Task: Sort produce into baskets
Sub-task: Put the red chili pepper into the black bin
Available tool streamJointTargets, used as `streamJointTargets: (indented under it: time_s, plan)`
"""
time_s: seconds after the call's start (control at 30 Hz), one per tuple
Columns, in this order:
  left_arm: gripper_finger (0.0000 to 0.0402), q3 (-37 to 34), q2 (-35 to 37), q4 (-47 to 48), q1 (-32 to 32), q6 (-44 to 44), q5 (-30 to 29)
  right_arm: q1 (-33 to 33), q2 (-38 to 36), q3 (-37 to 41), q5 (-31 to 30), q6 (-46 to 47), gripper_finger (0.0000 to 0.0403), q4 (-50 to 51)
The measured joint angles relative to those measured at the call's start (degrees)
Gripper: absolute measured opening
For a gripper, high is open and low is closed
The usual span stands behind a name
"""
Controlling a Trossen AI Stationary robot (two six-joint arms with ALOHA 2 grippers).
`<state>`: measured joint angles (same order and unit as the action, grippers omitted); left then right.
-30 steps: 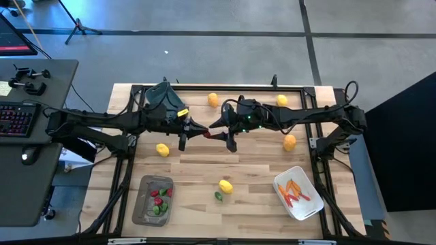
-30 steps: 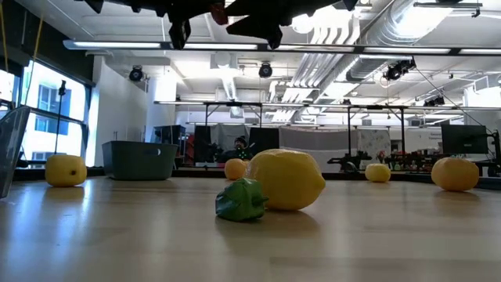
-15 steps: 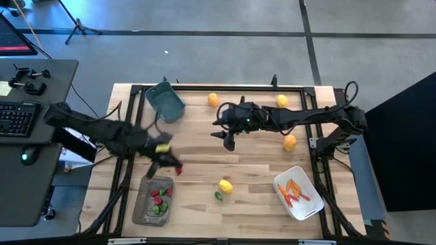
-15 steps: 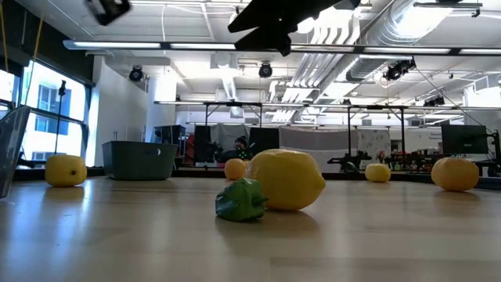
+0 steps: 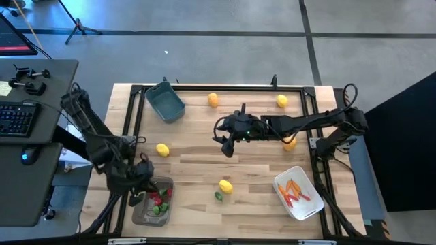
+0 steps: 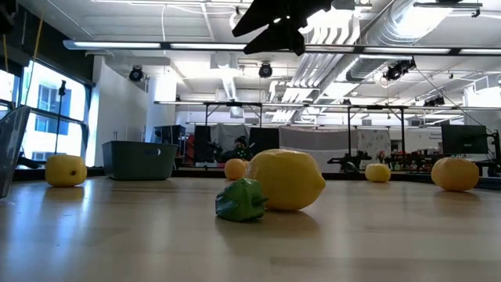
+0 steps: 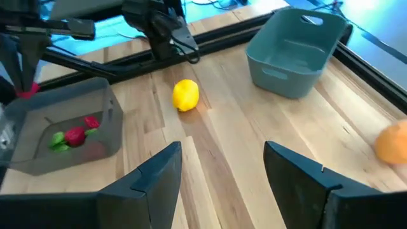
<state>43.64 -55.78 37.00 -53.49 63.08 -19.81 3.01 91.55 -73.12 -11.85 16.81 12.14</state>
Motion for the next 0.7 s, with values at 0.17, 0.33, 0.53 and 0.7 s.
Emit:
streamJointTargets:
  time_s: [0.17,0.33,0.53,0.7]
  plan:
    - [0.0,0.0,-4.3,3.0,-2.8,7.2,0.3,1.2,0.0,0.0,-1.7,4.2,0.0213,2.3]
    - [0.0,0.0,-10.3,3.6,-4.2,10.2,2.6,3.0,0.0,0.0,-2.1,6.8,0.0213,5.0]
    - [0.0,0.0,-16.4,3.0,-4.5,10.4,3.4,6.1,0.9,0.0,-4.5,8.7,0.0213,6.0]
    - [0.0,0.0,-17.8,1.7,-4.3,10.5,3.4,9.0,3.9,0.0,-4.3,11.5,0.0213,5.8]
